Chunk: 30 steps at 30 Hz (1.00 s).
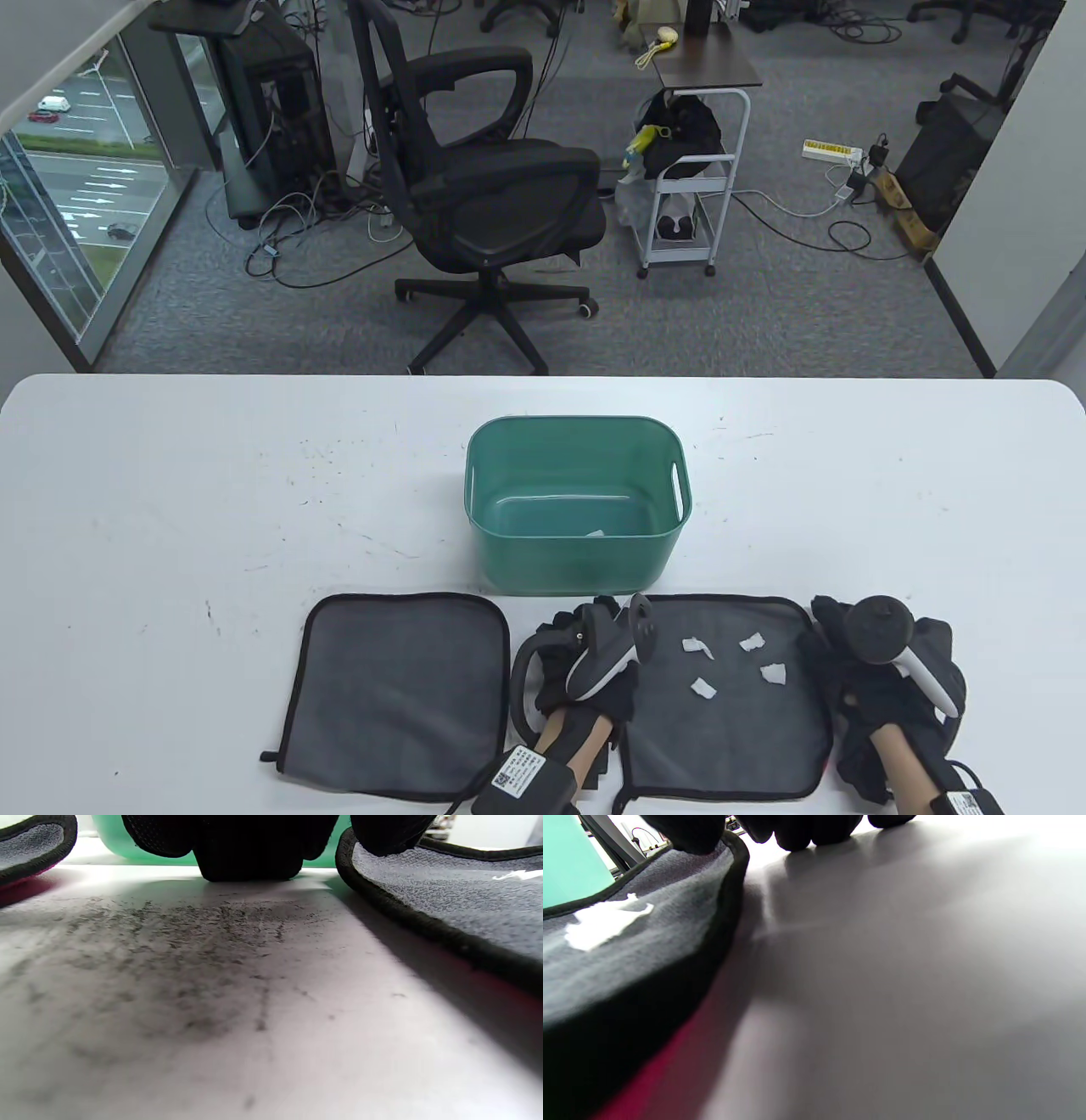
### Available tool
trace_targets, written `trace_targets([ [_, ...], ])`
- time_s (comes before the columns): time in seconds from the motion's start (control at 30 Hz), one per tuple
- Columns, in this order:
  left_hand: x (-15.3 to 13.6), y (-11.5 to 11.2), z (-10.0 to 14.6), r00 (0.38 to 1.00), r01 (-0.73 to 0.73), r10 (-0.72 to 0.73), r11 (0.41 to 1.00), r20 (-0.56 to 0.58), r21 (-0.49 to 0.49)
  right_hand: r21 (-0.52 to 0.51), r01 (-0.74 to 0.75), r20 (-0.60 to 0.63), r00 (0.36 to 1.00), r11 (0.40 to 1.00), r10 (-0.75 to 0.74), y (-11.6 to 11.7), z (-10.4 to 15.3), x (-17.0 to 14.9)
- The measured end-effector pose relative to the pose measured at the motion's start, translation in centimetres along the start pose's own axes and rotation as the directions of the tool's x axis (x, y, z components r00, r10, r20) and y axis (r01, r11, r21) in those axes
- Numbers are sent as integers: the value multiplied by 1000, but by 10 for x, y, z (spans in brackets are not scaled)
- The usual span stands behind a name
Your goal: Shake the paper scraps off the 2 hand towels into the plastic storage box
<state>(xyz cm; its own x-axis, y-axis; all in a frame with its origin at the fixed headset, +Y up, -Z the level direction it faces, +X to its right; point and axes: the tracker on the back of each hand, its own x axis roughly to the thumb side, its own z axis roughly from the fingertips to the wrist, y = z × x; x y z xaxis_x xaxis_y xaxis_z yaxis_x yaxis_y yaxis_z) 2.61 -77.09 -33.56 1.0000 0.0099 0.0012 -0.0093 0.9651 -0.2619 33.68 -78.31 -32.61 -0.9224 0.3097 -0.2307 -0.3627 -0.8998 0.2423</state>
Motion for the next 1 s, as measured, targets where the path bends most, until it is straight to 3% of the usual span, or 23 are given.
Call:
trace_targets([
  [0.2, 7, -7, -1, 997, 66, -65, 997, -32, 36, -21, -32, -27, 999, 999, 31, 2, -3, 3],
  [0.3, 8, -9, -4, 998, 53, -54, 999, -33, -12, -29, -28, -46, 999, 999, 26, 3, -3, 4],
  [0.57, 6, -10, -5, 999, 10, -10, 1000, -34, -22, -18, -68, -74, 995, 998, 66, 7, -5, 9],
  [0.8, -3, -8, -6, 994, -103, 102, 995, -32, 0, 31, 82, -76, 994, 996, -79, 3, -7, 1],
  [1.0, -12, 3, 1, 981, -191, 192, 981, 41, -6, 159, 270, 8, 961, 950, -275, -7, -4, -12],
])
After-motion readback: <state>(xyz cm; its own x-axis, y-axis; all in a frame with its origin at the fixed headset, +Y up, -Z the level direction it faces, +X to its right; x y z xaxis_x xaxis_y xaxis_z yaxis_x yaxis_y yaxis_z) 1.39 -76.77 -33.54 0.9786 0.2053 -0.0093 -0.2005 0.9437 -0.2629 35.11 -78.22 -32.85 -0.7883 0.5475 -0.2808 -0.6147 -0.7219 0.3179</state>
